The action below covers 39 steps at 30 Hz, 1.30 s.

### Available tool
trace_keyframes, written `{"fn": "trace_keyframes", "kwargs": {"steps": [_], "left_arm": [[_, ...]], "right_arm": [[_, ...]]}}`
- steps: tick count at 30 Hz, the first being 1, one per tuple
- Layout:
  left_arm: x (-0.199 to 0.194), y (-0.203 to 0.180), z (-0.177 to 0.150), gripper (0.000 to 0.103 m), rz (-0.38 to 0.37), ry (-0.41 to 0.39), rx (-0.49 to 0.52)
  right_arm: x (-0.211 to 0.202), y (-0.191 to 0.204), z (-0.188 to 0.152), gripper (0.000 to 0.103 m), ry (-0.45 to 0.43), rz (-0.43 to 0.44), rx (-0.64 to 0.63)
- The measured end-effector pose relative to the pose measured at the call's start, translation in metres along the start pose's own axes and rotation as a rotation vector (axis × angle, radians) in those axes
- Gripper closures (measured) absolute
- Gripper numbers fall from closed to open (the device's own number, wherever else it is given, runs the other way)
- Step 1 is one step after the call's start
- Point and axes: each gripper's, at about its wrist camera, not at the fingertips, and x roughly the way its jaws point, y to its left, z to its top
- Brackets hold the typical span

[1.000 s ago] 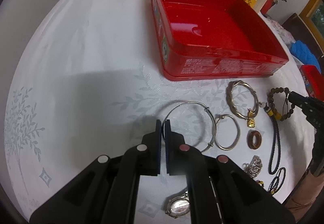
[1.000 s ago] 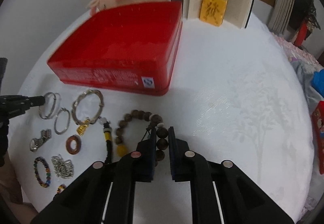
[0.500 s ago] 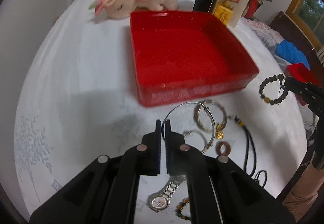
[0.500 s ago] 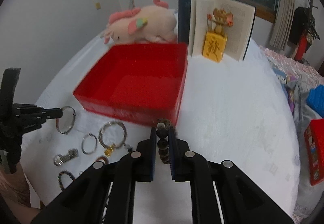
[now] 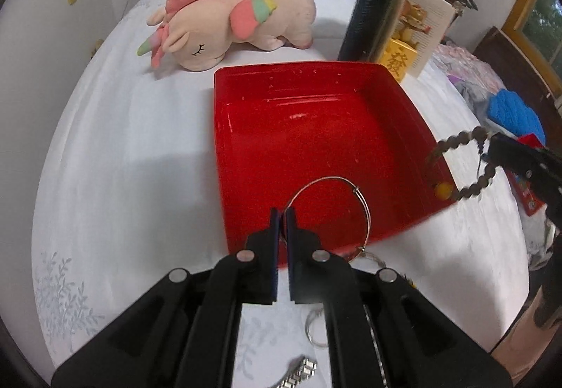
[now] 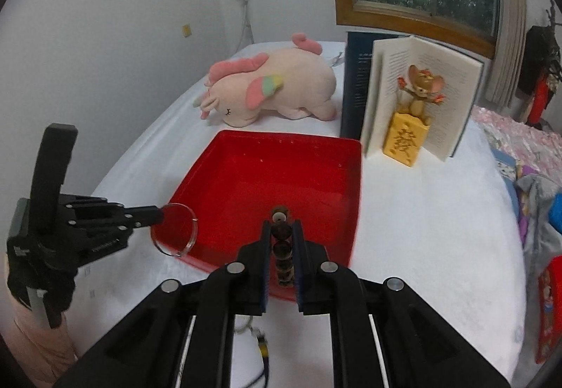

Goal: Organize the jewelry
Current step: 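Carry both pieces into the red tin and open both grippers, then lift both tools out of the red tin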

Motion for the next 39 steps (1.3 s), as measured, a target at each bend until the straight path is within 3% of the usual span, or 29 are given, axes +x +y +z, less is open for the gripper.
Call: {"fn": "trace_keyframes", "kwargs": {"steps": [9, 19, 22, 25, 27, 35, 39], "left_arm": [[0.051, 0.002, 0.020, 0.100, 0.023, 0.055, -0.032], [0.086, 0.006, 0.024, 0.099, 0.031, 0.103, -0.042], [0.086, 0.005, 0.026, 0.095, 0.018, 0.102, -0.042], [0.083, 0.006, 0.026, 0.082, 0.011, 0.091, -0.044], [0.078, 0.006, 0.025, 0.073, 0.011, 0.077, -0.041], [0.045, -0.002, 0.010, 0.072, 0.010, 0.021, 0.000], [0.024, -0.004, -0.003, 0.063, 0.009, -0.010, 0.025]], "right_arm": [[0.071, -0.005, -0.001, 0.092, 0.100, 0.040, 0.042], [0.101, -0.023, -0.012, 0.092, 0.165, -0.028, 0.069], [0.102, -0.024, -0.013, 0.090, 0.173, -0.039, 0.068], [0.097, -0.023, -0.013, 0.080, 0.158, -0.060, 0.053], [0.092, -0.022, -0.012, 0.079, 0.145, -0.068, 0.050], [0.059, -0.013, -0.019, 0.079, 0.094, -0.024, 0.044], [0.036, -0.007, -0.029, 0.079, 0.061, -0.003, 0.025]]}}
